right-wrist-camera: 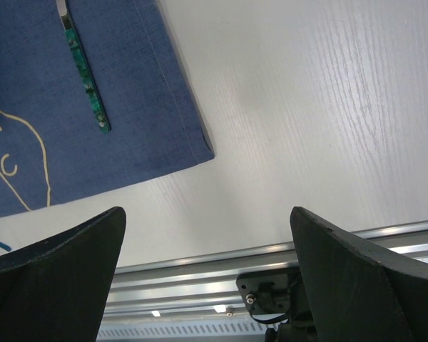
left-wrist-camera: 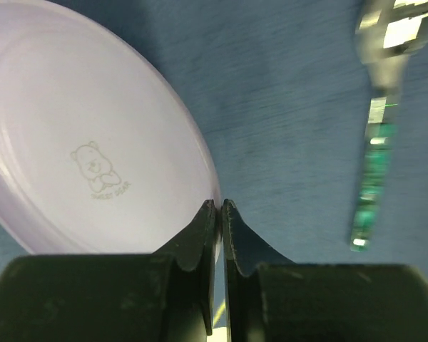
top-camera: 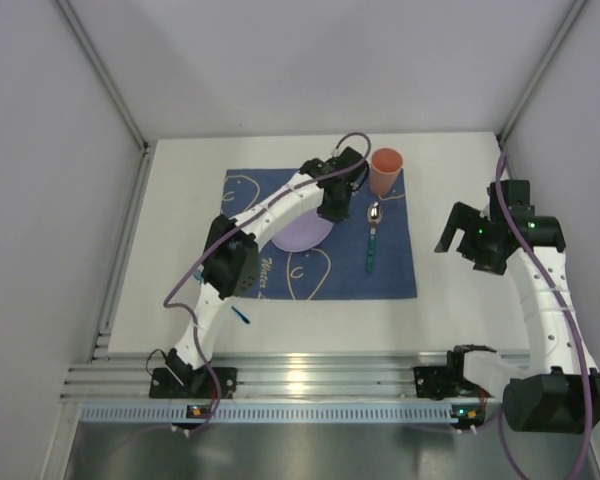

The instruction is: Set the dinner table for one person

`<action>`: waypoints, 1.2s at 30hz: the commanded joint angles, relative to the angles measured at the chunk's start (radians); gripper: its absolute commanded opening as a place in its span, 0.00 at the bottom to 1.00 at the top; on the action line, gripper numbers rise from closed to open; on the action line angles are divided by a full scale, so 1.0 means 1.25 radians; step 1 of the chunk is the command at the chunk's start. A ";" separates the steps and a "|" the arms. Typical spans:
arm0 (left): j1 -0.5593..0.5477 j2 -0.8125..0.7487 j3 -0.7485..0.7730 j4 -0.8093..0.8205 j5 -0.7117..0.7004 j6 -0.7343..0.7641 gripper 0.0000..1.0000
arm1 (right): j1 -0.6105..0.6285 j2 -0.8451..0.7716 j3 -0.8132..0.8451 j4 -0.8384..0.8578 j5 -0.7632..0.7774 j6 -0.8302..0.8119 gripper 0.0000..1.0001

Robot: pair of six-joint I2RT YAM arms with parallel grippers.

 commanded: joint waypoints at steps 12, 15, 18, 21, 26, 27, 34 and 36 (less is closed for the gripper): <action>-0.058 0.038 0.023 -0.036 -0.007 -0.002 0.01 | -0.014 0.013 0.014 0.015 0.011 -0.010 1.00; -0.059 0.043 0.005 -0.032 0.006 -0.004 0.33 | -0.014 0.014 0.011 0.016 0.013 -0.009 1.00; -0.058 0.038 0.007 -0.028 0.012 -0.007 0.66 | -0.012 0.015 0.005 0.017 0.014 -0.009 1.00; -0.056 0.006 0.019 -0.028 0.001 -0.015 0.78 | -0.012 0.016 -0.001 0.021 0.015 -0.006 1.00; 0.008 -0.117 -0.072 -0.061 -0.020 -0.110 0.81 | -0.012 0.023 -0.004 0.026 0.010 -0.005 1.00; 0.026 -0.149 -0.121 -0.057 -0.016 -0.151 0.81 | -0.012 0.024 -0.008 0.028 0.010 -0.005 1.00; 0.182 -0.487 -0.632 0.083 -0.011 -0.237 0.74 | -0.012 0.036 -0.040 0.059 -0.011 0.004 1.00; 0.195 -0.530 -0.741 0.097 -0.009 -0.254 0.72 | -0.012 0.048 -0.038 0.068 -0.018 0.002 1.00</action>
